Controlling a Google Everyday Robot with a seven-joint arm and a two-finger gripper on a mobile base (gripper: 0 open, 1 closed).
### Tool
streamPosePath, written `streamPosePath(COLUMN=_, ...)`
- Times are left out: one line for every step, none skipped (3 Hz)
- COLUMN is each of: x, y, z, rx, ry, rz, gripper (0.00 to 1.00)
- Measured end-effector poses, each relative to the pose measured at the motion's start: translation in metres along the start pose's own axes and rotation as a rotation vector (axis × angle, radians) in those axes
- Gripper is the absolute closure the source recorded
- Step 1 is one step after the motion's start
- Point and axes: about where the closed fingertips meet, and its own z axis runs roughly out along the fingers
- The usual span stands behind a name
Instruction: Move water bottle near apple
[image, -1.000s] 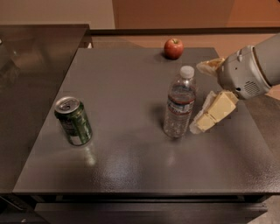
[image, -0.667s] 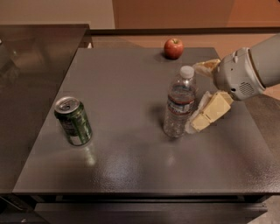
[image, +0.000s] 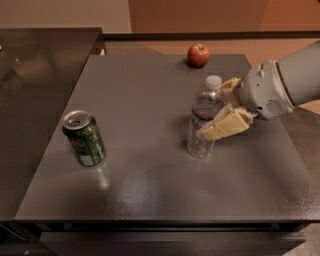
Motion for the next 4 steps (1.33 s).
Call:
streamPosePath(x=-0.004, y=0.002, z=0.001, rx=-0.005, ry=-0.011, rz=-0.004, gripper=0.63)
streamPosePath(x=-0.01, y=-0.012, z=-0.013, rx=0.056, ry=-0.025, rz=0.027, gripper=0.87)
streamPosePath(x=-0.013, y=-0.041, z=-0.031, rx=0.135, ry=-0.021, rz=0.083, gripper=1.0)
streamPosePath(x=-0.006, y=-0.078, z=-0.049, rx=0.204, ry=-0.012, rz=0.164, gripper=1.0)
